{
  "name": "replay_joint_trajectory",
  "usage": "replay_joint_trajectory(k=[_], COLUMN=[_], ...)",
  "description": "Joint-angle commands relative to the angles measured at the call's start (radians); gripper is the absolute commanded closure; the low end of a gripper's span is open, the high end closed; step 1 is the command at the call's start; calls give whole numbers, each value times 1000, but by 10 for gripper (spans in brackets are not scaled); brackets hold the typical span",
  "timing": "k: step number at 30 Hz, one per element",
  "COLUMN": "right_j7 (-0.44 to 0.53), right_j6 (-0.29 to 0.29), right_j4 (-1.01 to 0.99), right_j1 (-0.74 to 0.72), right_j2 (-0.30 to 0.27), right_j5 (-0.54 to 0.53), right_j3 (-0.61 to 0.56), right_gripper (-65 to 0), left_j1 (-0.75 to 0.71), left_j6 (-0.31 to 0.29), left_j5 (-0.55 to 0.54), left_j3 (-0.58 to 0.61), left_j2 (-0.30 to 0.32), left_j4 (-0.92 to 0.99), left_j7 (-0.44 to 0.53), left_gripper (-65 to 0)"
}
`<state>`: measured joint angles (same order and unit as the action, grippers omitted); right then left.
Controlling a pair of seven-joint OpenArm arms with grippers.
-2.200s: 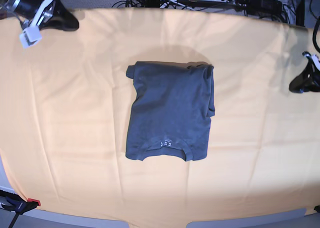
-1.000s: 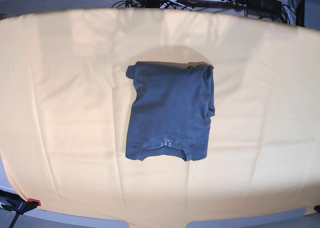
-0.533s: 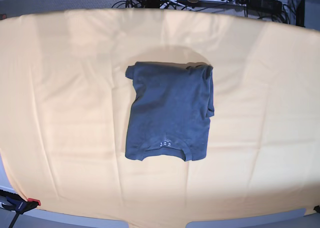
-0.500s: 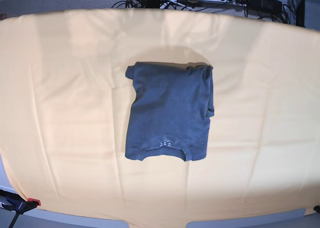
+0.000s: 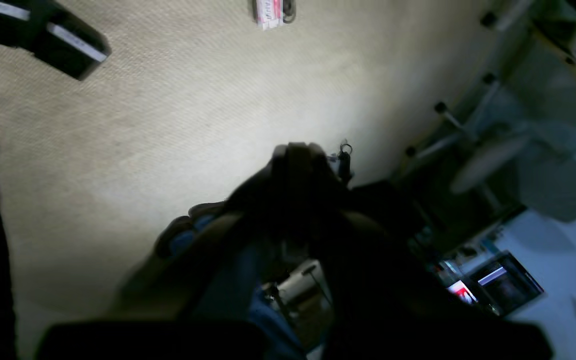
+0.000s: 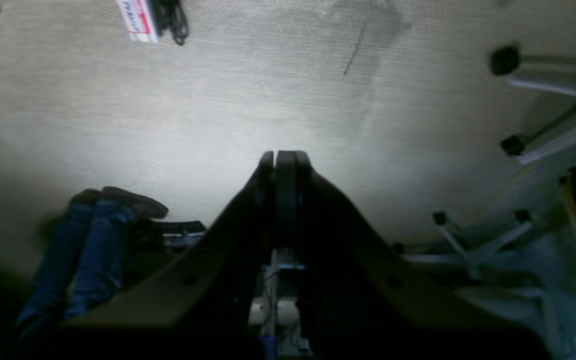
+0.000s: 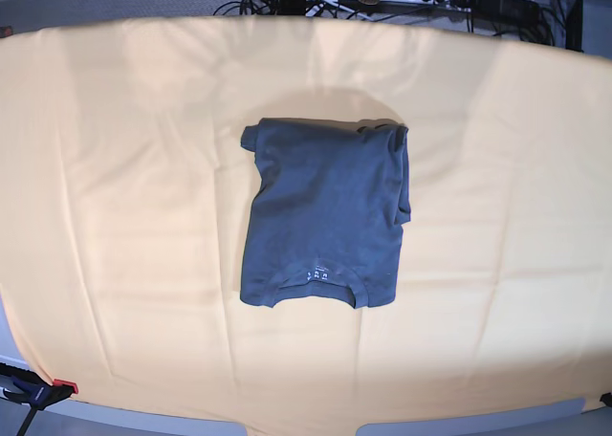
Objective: Fold the T-shirt properly
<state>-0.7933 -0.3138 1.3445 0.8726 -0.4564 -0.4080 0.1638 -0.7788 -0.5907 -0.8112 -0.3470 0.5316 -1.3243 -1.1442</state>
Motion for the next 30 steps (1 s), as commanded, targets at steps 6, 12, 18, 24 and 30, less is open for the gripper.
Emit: replay_joint_trajectory(k=[6, 12, 18, 24, 30], right_j7=[111, 222, 306, 435, 580], right_j6=[-19, -93, -96, -77, -29], right_j4=[-109, -236, -367, -464, -539], right_j1=[-68, -189, -317, -402, -441], right_j2=[-9, 24, 113, 217, 248], right_j5=[-2, -2, 85, 227, 313], right_j3=[-57, -125, -160, -161, -205], right_gripper=[0, 0, 0, 0, 0], left_j1=[53, 146, 299, 431, 484], left_j6=[-1, -1, 0, 111, 263], left_j5=[72, 216, 426, 506, 568], left_j3=[22, 167, 317, 345, 345], left_j2=[6, -2, -85, -206, -289], left_j4=[32, 143, 355, 562, 639], left_j7=[120, 352, 531, 679, 921], left_gripper=[0, 0, 0, 0, 0])
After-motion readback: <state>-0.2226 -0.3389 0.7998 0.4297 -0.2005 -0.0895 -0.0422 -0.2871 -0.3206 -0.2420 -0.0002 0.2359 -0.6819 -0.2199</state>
